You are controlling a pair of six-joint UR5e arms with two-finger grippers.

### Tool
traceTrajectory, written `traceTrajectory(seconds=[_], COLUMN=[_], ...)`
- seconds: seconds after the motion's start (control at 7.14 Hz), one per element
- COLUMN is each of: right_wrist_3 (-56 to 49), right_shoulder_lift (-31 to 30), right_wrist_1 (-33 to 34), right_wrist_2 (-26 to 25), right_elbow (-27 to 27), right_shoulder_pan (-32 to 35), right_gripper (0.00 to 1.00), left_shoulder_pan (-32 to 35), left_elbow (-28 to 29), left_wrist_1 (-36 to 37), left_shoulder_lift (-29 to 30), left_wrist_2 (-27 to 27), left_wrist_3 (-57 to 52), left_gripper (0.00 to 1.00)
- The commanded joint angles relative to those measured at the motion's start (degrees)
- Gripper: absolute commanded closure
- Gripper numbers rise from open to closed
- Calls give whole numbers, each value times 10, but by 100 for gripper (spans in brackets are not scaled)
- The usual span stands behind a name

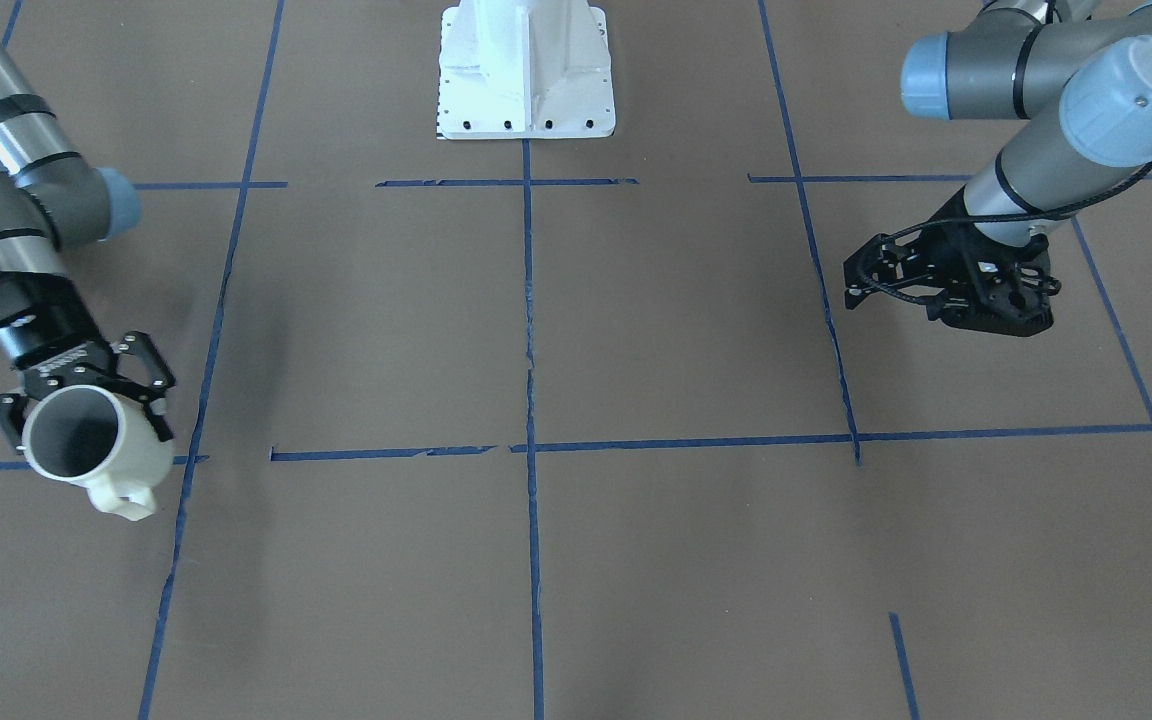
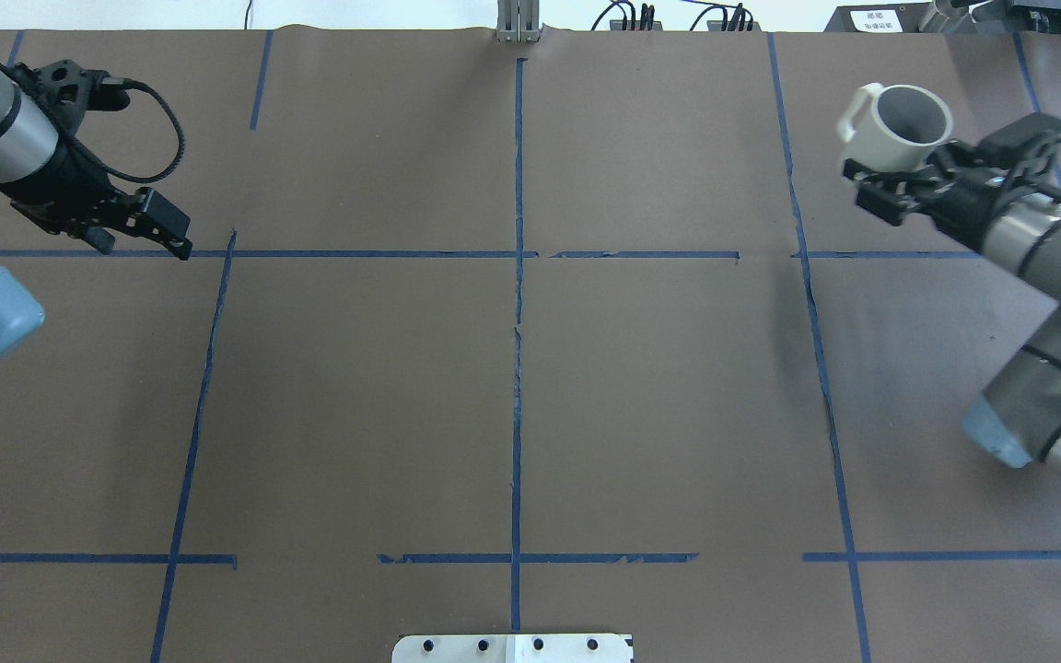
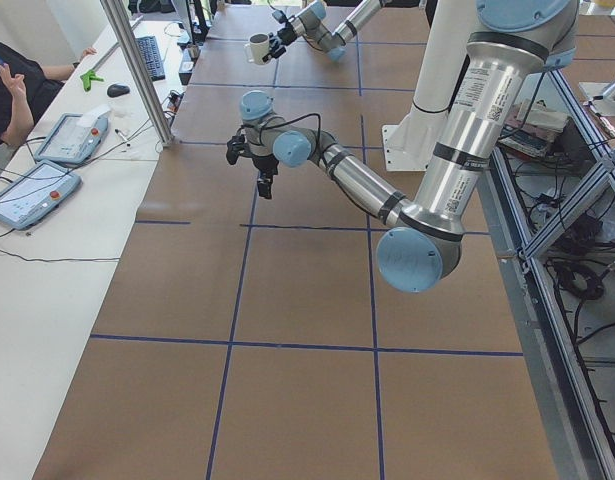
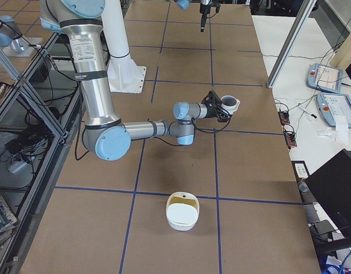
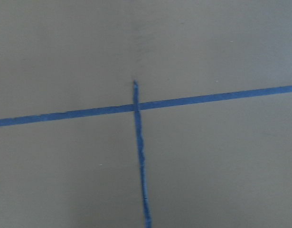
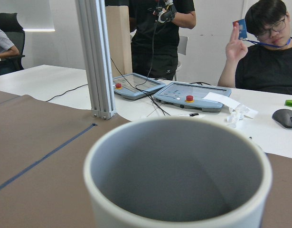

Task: Left arm hands cup to right arm to dump lemon

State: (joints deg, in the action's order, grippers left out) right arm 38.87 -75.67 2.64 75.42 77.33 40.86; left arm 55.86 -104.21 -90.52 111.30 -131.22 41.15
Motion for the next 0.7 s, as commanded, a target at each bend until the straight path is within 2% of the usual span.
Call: traceTrajectory(seconds=[0.0,0.28,0.56], right_wrist_3=[-10,-11,-11], right_shoulder_lift=[85,167,218], right_wrist_1=[117,238,332], right_wrist_2=[-108,-165,-226], right_elbow=[5,5,5], right_shoulder_pan=[-88,-129,-164], right_gripper=[60,59,58], left_shoulder_pan=[-24,-53,-65], left_elbow=[8,15,83], left_wrist_1=[1,1,0], left_shoulder_lift=[55,107,200], left_wrist_2=[1,4,-2], left_wrist_3=[81,206,302], left_gripper=[0,0,0])
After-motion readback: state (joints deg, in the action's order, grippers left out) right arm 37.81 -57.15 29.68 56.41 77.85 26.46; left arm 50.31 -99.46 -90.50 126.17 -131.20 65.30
